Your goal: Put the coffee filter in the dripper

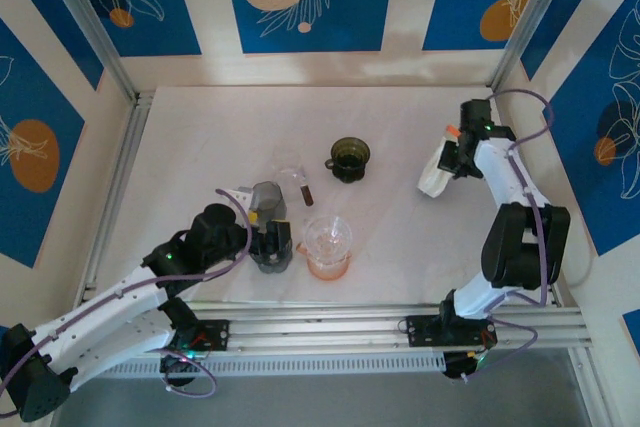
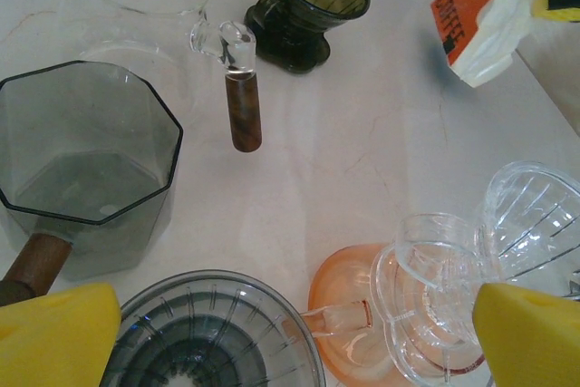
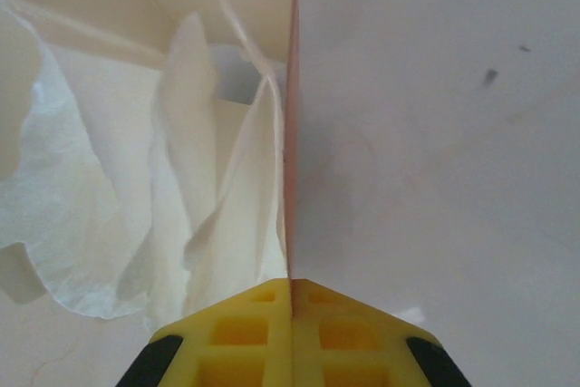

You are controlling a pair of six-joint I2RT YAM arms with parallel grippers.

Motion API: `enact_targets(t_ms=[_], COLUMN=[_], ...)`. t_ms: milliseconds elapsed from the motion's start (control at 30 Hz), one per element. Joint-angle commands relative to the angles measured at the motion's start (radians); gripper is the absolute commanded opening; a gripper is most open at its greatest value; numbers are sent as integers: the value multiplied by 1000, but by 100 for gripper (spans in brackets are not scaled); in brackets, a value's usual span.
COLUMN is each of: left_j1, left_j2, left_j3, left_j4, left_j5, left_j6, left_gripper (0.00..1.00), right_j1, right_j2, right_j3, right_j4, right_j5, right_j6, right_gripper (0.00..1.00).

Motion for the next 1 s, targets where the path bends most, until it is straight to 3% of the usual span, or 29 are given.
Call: enact_targets(t_ms=[0,367,733,800,967], left_j1=[10,10,11,10,10], left_j2=[-4,36,104,108,113], left_j3=[47,105,123,124,120], left_j4=[-34,-84,-73,-70,-52], left_j5=[17,5,32,35,55], left_j6=[-25,-39,-60,-59,-57], left_gripper=[100,100,100,100,100], right_j1=[49,185,206,211,214], right_j2=[55,210,289,291,280], right_j3=[65,207,256,254,238], right_j4=[-47,-50,-28,-22,-10], right_j5=[6,29,48,49,62], right_j6=[-108,-265,-239,-239,-227], right_gripper=[0,0,0,3,21])
